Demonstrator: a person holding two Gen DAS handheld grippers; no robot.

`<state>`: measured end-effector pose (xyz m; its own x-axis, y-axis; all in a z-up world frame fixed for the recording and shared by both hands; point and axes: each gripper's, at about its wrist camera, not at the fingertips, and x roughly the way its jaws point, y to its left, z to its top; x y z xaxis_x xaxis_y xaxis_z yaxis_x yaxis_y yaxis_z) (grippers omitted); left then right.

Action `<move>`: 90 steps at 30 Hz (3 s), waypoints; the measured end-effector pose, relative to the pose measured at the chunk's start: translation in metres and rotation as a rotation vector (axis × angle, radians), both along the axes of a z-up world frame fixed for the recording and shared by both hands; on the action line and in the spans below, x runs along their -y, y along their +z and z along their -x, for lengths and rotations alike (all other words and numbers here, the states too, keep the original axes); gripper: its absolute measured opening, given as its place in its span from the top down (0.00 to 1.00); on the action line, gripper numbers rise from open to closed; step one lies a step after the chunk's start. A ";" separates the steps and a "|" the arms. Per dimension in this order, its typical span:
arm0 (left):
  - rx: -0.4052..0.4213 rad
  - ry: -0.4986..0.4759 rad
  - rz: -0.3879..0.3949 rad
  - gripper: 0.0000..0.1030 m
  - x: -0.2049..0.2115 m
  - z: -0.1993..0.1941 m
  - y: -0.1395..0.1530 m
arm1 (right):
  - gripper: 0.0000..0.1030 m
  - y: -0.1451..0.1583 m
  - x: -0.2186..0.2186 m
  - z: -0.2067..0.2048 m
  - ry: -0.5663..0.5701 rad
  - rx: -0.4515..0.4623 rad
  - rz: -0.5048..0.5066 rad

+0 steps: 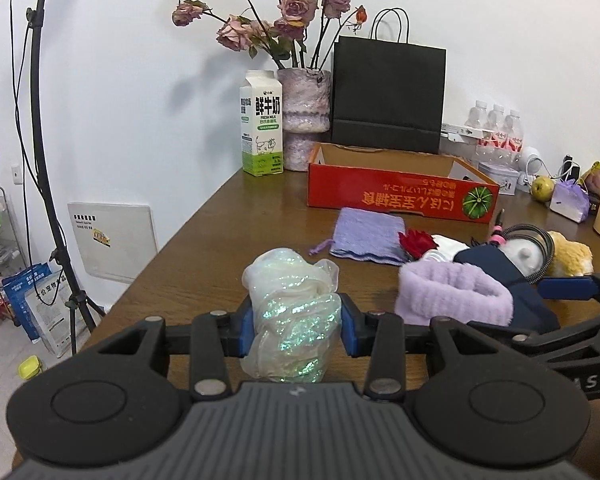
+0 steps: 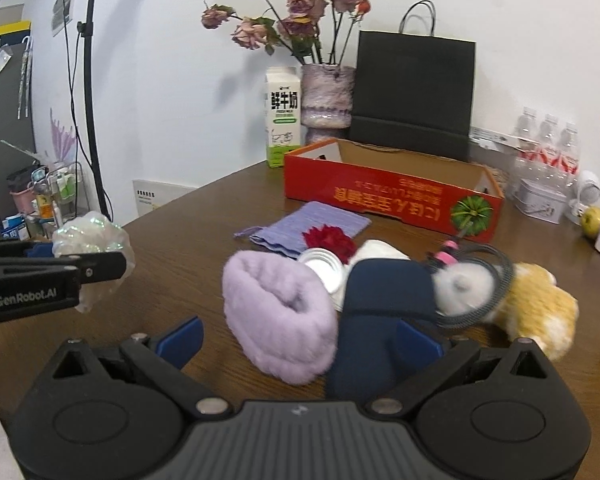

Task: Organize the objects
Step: 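Grasp the lavender fuzzy headband with the right tool while the left tool holds the bag, then carry the bag and headband with both tools over the red box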

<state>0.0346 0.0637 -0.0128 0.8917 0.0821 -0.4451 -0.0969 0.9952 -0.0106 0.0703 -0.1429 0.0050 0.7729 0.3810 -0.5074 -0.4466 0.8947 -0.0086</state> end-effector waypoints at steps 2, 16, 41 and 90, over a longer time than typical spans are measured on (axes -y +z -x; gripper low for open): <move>0.002 -0.003 -0.002 0.60 -0.004 -0.003 0.001 | 0.01 -0.001 -0.006 -0.007 0.003 -0.002 0.004; -0.027 -0.021 0.015 0.60 -0.019 -0.027 0.000 | 0.07 -0.011 -0.033 -0.051 0.015 -0.028 0.052; -0.016 -0.009 0.006 0.60 -0.013 -0.024 0.008 | 0.73 -0.012 -0.037 -0.047 0.126 -0.038 0.016; 0.059 -0.090 -0.005 0.60 0.047 -0.125 0.083 | 0.73 0.080 0.018 -0.110 -0.004 0.157 -0.072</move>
<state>0.1595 0.0164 0.0697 0.9202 0.0028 -0.3913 -0.0068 0.9999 -0.0088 0.1803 -0.1605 0.0847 0.8422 0.4084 -0.3519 -0.4410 0.8974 -0.0138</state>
